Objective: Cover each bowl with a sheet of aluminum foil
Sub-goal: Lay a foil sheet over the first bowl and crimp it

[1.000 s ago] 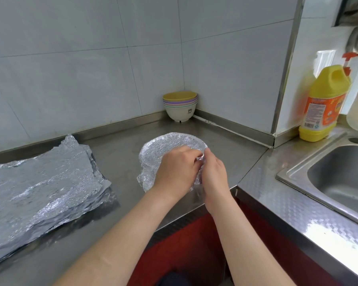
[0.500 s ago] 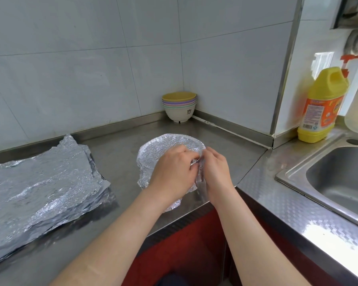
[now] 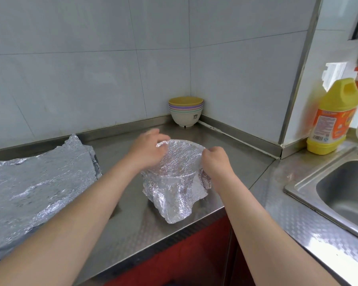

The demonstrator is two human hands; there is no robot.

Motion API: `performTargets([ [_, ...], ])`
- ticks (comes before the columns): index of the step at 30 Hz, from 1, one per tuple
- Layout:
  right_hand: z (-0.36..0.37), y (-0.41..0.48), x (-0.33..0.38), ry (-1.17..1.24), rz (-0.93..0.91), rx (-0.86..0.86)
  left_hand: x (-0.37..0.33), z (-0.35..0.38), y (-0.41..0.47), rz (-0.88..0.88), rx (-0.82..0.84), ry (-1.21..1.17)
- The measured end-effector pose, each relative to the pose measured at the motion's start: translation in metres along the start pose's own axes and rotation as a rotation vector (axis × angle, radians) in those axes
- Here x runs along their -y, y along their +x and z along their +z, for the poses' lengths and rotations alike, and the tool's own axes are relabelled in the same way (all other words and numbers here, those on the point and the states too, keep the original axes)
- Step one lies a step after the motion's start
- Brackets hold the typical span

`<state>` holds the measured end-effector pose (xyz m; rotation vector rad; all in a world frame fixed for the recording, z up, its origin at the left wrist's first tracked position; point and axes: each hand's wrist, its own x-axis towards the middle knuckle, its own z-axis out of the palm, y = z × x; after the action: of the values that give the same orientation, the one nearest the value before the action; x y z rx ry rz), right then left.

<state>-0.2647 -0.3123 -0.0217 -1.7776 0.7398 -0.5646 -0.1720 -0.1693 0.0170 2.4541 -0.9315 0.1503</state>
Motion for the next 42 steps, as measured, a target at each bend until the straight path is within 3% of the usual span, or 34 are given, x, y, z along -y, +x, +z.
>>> performTargets([
  [2, 0.007, 0.009, -0.003, -0.066, -0.005, 0.008, 0.010, 0.008, -0.002, -0.036, 0.134, -0.100],
  [7, 0.012, 0.014, 0.005, -0.168, -0.016, -0.006, 0.018, 0.021, -0.012, -0.068, 0.021, -0.108],
  [13, 0.013, 0.017, 0.012, -0.188, -0.041, 0.068, 0.011, 0.012, -0.026, -0.116, 0.110, 0.090],
  [19, 0.009, 0.029, 0.018, -0.237, -0.152, 0.044, 0.026, -0.009, -0.006, -0.138, -0.123, 0.085],
  [26, 0.018, 0.038, 0.009, -0.334, -0.195, 0.077, 0.035, 0.000, 0.012, -0.219, -0.113, -0.094],
  [32, 0.018, 0.039, 0.012, -0.354, -0.178, 0.104, 0.033, 0.005, 0.011, -0.191, -0.151, -0.001],
  [37, 0.019, 0.039, 0.015, -0.364, -0.226, 0.175, 0.034, -0.006, 0.009, -0.218, -0.080, 0.075],
  [42, 0.021, 0.040, 0.018, -0.406, -0.294, 0.259, 0.031, -0.008, 0.015, -0.179, -0.048, -0.038],
])
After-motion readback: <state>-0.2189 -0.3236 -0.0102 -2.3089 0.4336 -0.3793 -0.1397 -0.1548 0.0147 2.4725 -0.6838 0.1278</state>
